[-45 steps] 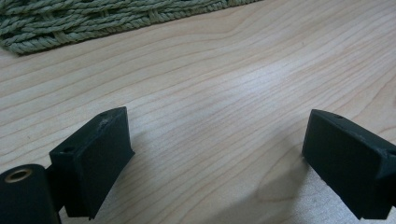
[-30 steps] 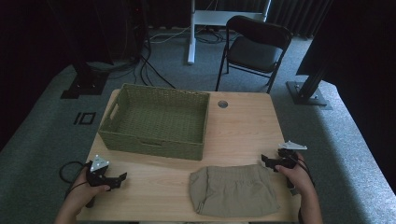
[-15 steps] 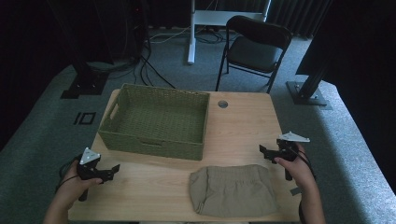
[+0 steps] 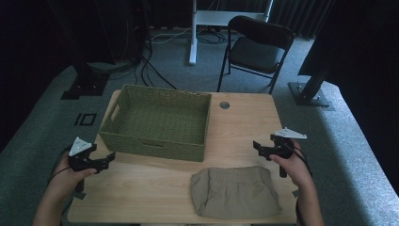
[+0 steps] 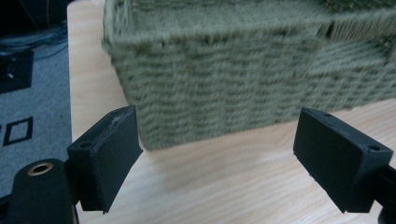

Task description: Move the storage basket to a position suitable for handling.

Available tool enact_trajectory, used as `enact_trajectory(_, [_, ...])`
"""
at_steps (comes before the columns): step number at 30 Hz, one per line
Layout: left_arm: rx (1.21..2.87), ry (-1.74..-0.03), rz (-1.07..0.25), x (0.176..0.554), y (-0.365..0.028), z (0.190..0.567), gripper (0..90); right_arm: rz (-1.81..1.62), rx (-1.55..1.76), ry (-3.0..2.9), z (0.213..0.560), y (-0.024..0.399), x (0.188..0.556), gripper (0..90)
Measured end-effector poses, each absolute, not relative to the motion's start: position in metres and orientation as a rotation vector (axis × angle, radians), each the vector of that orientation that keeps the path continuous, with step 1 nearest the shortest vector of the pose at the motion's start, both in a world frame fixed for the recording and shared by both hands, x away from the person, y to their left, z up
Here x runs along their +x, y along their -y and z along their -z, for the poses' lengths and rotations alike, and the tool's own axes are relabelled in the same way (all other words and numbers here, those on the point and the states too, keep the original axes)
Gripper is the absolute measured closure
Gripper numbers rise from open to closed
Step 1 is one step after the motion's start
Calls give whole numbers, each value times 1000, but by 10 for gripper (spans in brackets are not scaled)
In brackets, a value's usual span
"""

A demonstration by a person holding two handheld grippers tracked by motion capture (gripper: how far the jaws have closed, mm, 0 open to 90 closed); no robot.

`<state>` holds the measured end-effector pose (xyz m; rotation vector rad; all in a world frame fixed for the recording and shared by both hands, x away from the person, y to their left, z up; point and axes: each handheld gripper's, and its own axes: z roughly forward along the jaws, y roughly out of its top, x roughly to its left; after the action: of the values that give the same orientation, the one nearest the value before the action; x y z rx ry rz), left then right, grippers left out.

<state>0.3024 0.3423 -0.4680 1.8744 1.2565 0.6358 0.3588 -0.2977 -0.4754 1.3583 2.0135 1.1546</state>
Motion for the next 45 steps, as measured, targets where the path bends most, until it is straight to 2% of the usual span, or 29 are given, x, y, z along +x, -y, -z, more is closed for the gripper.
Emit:
enact_trajectory(10, [1859, -1232, -696, 320, -342, 445, 155, -1195, 1297, -2038, 465, 271, 362, 130])
enact_trajectory(29, [1833, -1235, -722, 358, -352, 435, 155, -1230, 1190, -2081, 448, 223, 370, 130])
enact_trajectory(36, [1825, -1261, -752, 376, -360, 442, 156, -1247, 1152, -2103, 446, 204, 371, 130])
enact_trajectory(45, [1807, -1322, -717, 394, -367, 455, 156, -1271, 1134, -2115, 444, 179, 375, 133])
